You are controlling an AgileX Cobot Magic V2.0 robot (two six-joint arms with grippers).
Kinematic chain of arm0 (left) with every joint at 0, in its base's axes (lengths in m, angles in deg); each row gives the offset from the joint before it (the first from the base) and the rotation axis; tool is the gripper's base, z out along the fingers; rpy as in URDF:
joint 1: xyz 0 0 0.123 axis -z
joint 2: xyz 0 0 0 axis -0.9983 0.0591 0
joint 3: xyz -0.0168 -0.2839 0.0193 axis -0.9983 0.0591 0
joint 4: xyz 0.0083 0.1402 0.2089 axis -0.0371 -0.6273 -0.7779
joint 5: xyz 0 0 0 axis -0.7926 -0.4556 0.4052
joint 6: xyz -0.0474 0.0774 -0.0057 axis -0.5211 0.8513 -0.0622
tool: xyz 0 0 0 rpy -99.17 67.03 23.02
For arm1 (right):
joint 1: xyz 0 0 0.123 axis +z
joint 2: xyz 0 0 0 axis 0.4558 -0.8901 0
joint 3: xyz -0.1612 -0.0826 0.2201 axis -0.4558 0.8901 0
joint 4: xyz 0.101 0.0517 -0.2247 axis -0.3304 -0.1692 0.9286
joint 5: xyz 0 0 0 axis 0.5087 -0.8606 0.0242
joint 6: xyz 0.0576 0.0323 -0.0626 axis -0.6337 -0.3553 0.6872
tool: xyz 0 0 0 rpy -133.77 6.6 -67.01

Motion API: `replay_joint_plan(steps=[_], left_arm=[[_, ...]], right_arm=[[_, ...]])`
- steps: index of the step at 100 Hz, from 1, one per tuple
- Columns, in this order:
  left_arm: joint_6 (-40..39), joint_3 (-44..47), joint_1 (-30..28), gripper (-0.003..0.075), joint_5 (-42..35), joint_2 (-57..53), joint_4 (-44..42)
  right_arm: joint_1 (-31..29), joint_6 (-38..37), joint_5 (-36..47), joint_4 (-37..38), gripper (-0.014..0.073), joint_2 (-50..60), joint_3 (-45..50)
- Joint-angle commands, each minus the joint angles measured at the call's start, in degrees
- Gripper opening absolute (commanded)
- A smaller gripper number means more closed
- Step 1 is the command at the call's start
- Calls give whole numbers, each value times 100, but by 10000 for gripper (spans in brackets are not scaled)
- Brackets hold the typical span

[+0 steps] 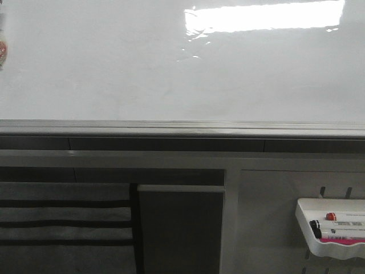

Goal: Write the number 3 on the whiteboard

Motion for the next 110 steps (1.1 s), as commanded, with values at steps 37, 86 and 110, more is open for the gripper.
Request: replay_joint_plan(steps=[37, 86, 110], left_arm=[[-14, -1109, 43, 419, -516, 1577, -106], [-14, -1324, 51, 419, -888, 2063, -106], [-14, -1324, 51, 279, -872, 2063, -106]], right_arm=[[19, 114, 400, -94, 387, -13, -202], [19, 114, 400, -84, 387, -13, -202], [19, 114, 400, -84, 387, -13, -202]])
